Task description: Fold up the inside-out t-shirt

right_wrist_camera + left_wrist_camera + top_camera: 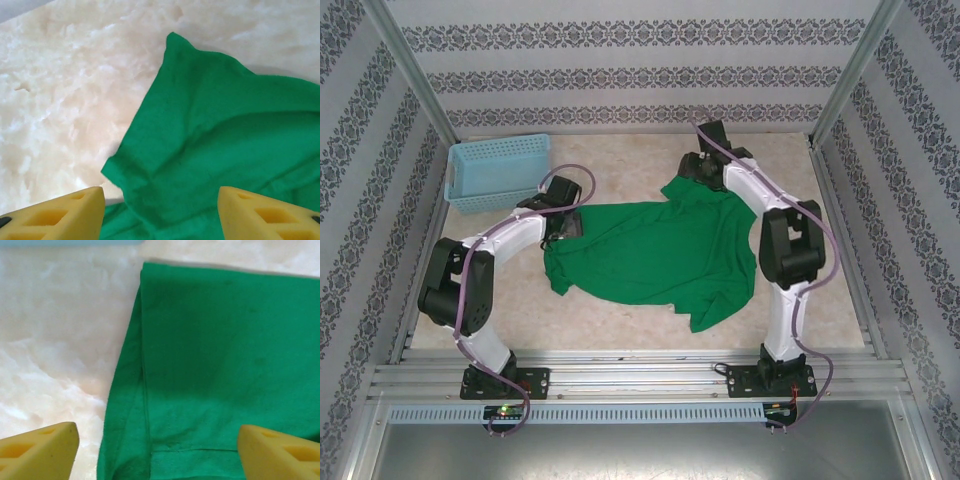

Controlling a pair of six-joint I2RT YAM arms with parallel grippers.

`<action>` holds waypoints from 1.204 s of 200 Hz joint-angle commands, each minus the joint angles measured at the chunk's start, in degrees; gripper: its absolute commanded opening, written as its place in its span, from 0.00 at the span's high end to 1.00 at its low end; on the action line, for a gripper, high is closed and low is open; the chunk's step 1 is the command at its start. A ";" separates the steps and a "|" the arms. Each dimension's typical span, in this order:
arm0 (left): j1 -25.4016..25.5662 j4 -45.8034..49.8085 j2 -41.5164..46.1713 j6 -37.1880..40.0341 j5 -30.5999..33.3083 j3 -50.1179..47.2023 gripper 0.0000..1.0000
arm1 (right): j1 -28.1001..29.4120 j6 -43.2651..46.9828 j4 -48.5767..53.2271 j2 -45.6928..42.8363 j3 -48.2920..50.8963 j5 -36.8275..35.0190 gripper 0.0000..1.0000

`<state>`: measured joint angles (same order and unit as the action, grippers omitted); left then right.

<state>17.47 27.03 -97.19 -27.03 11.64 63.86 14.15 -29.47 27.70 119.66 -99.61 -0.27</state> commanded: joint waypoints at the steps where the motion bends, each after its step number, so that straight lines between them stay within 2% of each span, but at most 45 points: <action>1: -0.37 -4.91 -0.78 -2.15 -5.11 -1.83 0.21 | -0.82 3.92 3.84 5.24 -7.08 2.25 0.41; 47: -0.43 -7.34 -3.78 -3.10 -9.68 -2.67 0.31 | -1.56 5.47 9.17 14.47 -18.10 1.33 0.42; 110: -0.42 -5.97 -7.27 -4.70 -9.22 -3.50 0.33 | -2.17 6.17 11.23 21.37 -25.02 0.98 0.37; 159: -0.36 -7.72 -6.64 -4.60 -10.75 -4.07 0.67 | -2.52 5.60 17.50 27.36 -33.64 -1.21 0.39; 193: -0.42 -7.02 -5.03 -4.17 -11.64 -3.12 0.84 | -5.14 1.60 21.40 29.84 -35.81 -1.44 0.46; 229: -0.42 -4.77 -1.98 -3.94 -10.88 -1.93 0.86 | -6.15 1.33 20.85 28.99 -33.97 -0.72 0.48; 241: -0.42 -3.89 -1.94 -3.68 -9.99 -1.47 0.79 | -6.17 1.33 20.99 28.79 -33.74 -1.11 0.48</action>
<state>17.23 20.27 -101.89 -31.44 0.80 60.88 8.34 -27.05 46.33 148.27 -133.67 -0.38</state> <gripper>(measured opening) 0.150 0.518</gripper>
